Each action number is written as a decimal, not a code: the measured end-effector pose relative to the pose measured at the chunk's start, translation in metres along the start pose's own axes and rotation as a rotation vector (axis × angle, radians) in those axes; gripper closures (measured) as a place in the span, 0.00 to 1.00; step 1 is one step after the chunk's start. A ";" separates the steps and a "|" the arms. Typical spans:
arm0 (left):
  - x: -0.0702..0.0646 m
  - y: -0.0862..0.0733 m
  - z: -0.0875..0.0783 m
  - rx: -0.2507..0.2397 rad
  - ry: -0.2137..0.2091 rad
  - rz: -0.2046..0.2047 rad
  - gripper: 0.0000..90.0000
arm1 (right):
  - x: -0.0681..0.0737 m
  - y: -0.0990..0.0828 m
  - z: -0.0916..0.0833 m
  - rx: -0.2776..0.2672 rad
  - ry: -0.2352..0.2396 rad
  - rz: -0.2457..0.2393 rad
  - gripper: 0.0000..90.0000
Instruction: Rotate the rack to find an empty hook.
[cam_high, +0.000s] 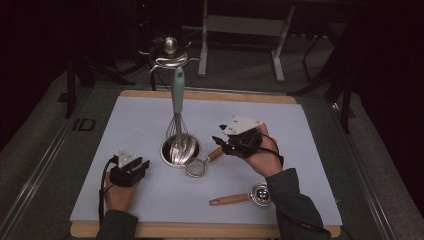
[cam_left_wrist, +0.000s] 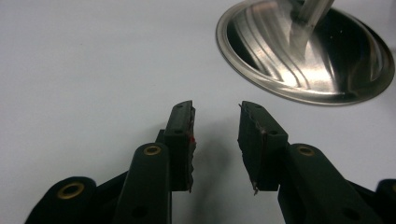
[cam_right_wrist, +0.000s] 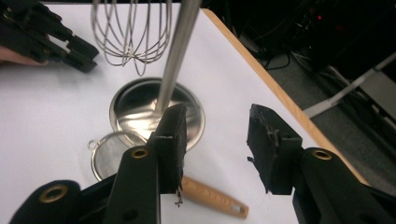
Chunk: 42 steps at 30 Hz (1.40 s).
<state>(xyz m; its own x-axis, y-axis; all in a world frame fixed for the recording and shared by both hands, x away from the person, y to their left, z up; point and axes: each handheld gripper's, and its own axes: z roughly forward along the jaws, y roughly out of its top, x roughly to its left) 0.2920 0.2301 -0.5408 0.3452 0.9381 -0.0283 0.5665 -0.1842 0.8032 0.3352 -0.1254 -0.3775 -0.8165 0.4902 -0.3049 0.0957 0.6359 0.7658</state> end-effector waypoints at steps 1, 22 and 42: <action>0.000 0.000 0.000 -0.006 -0.002 -0.003 0.73 | -0.001 -0.004 0.000 0.003 0.001 0.010 0.64; -0.015 0.034 -0.045 -0.232 -0.092 -0.084 0.74 | -0.007 -0.094 0.001 0.102 -0.016 0.179 0.66; -0.035 0.110 -0.101 -0.485 -0.104 0.019 0.79 | -0.005 -0.118 0.005 0.174 -0.012 0.213 0.63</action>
<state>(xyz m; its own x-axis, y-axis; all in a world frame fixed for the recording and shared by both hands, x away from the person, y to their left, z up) 0.2663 0.2066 -0.3913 0.4394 0.8969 -0.0502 0.1548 -0.0205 0.9877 0.3307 -0.1997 -0.4696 -0.7612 0.6298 -0.1549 0.3612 0.6101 0.7052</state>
